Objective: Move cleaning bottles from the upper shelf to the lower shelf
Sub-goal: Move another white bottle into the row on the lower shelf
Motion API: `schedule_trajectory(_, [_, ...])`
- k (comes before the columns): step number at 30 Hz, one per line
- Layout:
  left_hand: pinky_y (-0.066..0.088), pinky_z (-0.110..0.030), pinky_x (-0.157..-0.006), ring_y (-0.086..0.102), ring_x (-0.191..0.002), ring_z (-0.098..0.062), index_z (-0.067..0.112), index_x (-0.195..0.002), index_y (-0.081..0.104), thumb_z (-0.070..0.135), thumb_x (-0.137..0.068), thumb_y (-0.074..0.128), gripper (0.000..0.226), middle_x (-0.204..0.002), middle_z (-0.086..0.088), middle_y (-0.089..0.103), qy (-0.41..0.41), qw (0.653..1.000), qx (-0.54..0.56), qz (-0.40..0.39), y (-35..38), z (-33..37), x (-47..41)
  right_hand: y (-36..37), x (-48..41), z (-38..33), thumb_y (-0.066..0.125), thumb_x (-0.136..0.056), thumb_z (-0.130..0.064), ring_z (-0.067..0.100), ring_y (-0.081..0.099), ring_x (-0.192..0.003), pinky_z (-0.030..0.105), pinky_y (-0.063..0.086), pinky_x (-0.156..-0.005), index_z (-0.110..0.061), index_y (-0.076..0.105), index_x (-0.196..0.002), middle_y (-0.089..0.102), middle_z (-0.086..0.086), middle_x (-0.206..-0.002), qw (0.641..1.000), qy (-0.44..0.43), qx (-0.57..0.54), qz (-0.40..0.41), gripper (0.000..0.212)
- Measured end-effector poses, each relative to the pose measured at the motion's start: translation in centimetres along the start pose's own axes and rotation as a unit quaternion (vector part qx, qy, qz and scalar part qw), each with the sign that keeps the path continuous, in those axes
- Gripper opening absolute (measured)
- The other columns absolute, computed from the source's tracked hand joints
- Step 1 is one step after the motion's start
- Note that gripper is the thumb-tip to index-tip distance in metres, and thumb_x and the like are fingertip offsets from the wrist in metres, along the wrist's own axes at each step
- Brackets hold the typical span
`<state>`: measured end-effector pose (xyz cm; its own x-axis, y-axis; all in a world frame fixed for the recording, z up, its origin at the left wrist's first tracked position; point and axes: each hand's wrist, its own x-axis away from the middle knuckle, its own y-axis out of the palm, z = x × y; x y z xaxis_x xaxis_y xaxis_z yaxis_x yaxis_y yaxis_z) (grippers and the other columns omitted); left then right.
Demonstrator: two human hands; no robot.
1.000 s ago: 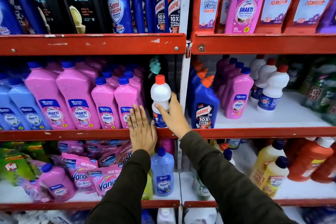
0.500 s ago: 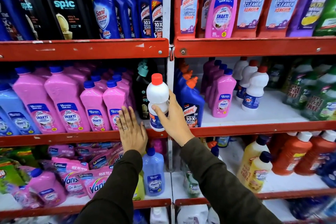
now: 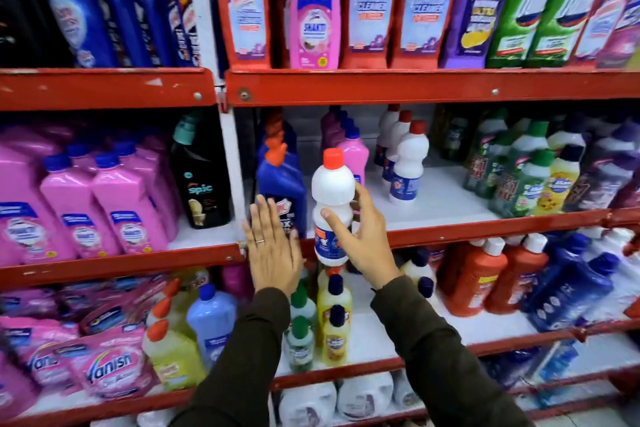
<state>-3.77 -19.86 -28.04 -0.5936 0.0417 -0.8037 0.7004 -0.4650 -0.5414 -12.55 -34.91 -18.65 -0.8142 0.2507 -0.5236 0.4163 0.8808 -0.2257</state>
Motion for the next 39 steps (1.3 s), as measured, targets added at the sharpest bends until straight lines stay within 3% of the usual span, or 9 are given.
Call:
schedule_trajectory(5, [0.0, -0.045, -0.13, -0.007, -0.16, -0.023, 0.007, -0.164, 0.004, 0.029, -0.097, 0.036, 0.078, -0.172, -0.013, 0.005, 0.045, 0.998, 0.035, -0.042, 2.6, 7.0, -0.1, -6.8, -1.7, 2.8, 0.075, -0.09, -0.034, 0.01, 0.063, -0.117, 0.024, 0.055, -0.097, -0.027, 0.047, -0.145, 0.066, -0.003, -0.133, 0.998, -0.006, 0.022, 0.055, 0.063])
schedule_trajectory(8, [0.003, -0.045, -0.13, 0.003, -0.161, -0.027, 0.005, -0.164, 0.008, 0.028, -0.096, 0.036, 0.077, -0.173, -0.013, 0.005, 0.066, 0.994, 0.042, -0.08, 4.4, 9.8, -0.9, -10.2, -3.4, 4.4, 0.075, -0.09, -0.031, 0.0, 0.062, -0.109, 0.008, 0.049, -0.087, -0.024, 0.048, -0.144, 0.066, -0.006, -0.129, 0.996, -0.013, 0.034, 0.081, 0.061])
schedule_trajectory(13, [0.012, -0.048, -0.128, 0.012, -0.159, -0.031, 0.001, -0.163, 0.015, 0.031, -0.098, 0.031, 0.073, -0.171, -0.019, 0.015, 0.028, 0.993, 0.002, -0.114, 7.2, 11.8, -1.7, -14.1, -6.1, 7.3, 0.075, -0.09, -0.032, -0.01, 0.06, -0.11, 0.015, 0.052, -0.087, -0.025, 0.046, -0.144, 0.063, -0.006, -0.13, 0.992, 0.005, 0.028, 0.121, 0.061])
schedule_trajectory(16, [0.009, -0.046, -0.129, 0.013, -0.159, -0.031, 0.0, -0.162, 0.015, 0.03, -0.099, 0.029, 0.071, -0.171, -0.018, 0.016, 0.033, 0.992, -0.029, -0.117, 7.8, 11.7, -1.5, -15.2, -7.5, 8.7, 0.076, -0.09, -0.028, -0.018, 0.059, -0.105, 0.006, 0.05, -0.082, -0.021, 0.047, -0.144, 0.063, -0.008, -0.127, 0.991, 0.016, 0.016, 0.132, 0.061])
schedule_trajectory(19, [0.01, -0.046, -0.129, 0.014, -0.159, -0.03, 0.0, -0.162, 0.016, 0.029, -0.1, 0.029, 0.069, -0.171, -0.016, 0.015, 0.047, 0.992, -0.044, -0.108, 7.8, 11.5, -1.4, -15.5, -8.2, 10.2, 0.076, -0.09, -0.025, 0.004, 0.064, -0.108, 0.01, 0.052, -0.086, -0.018, 0.048, -0.141, 0.062, -0.007, -0.125, 0.992, 0.021, 0.019, 0.122, 0.059])
schedule_trajectory(21, [0.012, -0.046, -0.128, 0.013, -0.159, -0.029, 0.0, -0.162, 0.015, 0.029, -0.101, 0.03, 0.069, -0.171, -0.015, 0.014, 0.048, 0.992, -0.044, -0.104, 7.8, 11.5, -1.4, -15.5, -8.5, 11.0, 0.076, -0.09, -0.024, 0.014, 0.062, -0.113, 0.004, 0.048, -0.085, -0.017, 0.049, -0.14, 0.061, -0.006, -0.124, 0.993, 0.018, 0.018, 0.115, 0.057])
schedule_trajectory(24, [0.013, -0.047, -0.128, 0.011, -0.16, -0.029, 0.002, -0.163, 0.012, 0.03, -0.101, 0.029, 0.07, -0.172, -0.014, 0.011, 0.045, 0.992, -0.049, -0.109, 7.9, 11.6, -1.4, -15.5, -8.8, 11.5, 0.075, -0.091, -0.022, 0.016, 0.061, -0.113, -0.002, 0.045, -0.08, -0.015, 0.048, -0.14, 0.061, -0.005, -0.123, 0.994, 0.02, 0.012, 0.111, 0.056])
schedule_trajectory(32, [0.001, -0.041, -0.129, 0.01, -0.159, -0.028, 0.004, -0.162, 0.009, 0.031, -0.101, 0.03, 0.07, -0.171, -0.014, 0.011, 0.042, 0.992, -0.047, -0.106, 7.6, 11.6, -1.4, -15.5, -9.0, 11.8, 0.073, -0.092, -0.023, 0.014, 0.06, -0.112, -0.004, 0.046, -0.078, -0.016, 0.047, -0.145, 0.059, -0.007, -0.124, 0.995, 0.016, 0.022, 0.093, 0.059])
schedule_trajectory(39, [0.005, -0.044, -0.129, 0.009, -0.16, -0.029, 0.004, -0.163, 0.008, 0.03, -0.101, 0.033, 0.071, -0.172, -0.014, 0.008, 0.044, 0.992, -0.051, -0.108, 7.8, 11.6, -1.3, -16.0, -8.9, 11.9, 0.072, -0.093, -0.023, 0.011, 0.059, -0.113, -0.002, 0.047, -0.078, -0.016, 0.046, -0.146, 0.058, -0.007, -0.127, 0.998, 0.021, 0.021, 0.059, 0.06])
